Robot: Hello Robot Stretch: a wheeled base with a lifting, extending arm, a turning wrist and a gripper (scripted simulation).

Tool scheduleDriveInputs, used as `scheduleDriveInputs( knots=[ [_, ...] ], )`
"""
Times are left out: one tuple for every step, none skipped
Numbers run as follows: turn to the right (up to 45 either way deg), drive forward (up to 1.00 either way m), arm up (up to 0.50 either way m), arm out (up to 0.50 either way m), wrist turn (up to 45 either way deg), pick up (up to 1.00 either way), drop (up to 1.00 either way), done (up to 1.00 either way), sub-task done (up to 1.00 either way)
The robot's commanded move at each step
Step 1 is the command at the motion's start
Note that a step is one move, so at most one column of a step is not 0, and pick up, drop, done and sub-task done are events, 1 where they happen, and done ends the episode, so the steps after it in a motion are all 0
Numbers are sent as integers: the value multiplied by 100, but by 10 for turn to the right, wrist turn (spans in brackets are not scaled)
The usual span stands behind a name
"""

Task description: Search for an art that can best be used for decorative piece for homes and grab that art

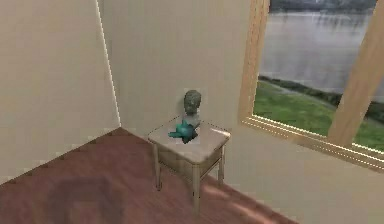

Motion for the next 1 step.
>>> scheduleDriveInputs(
  knots=[
    [0, 60, 0, 0, 0, 0, 0, 0, 0]
  ],
)
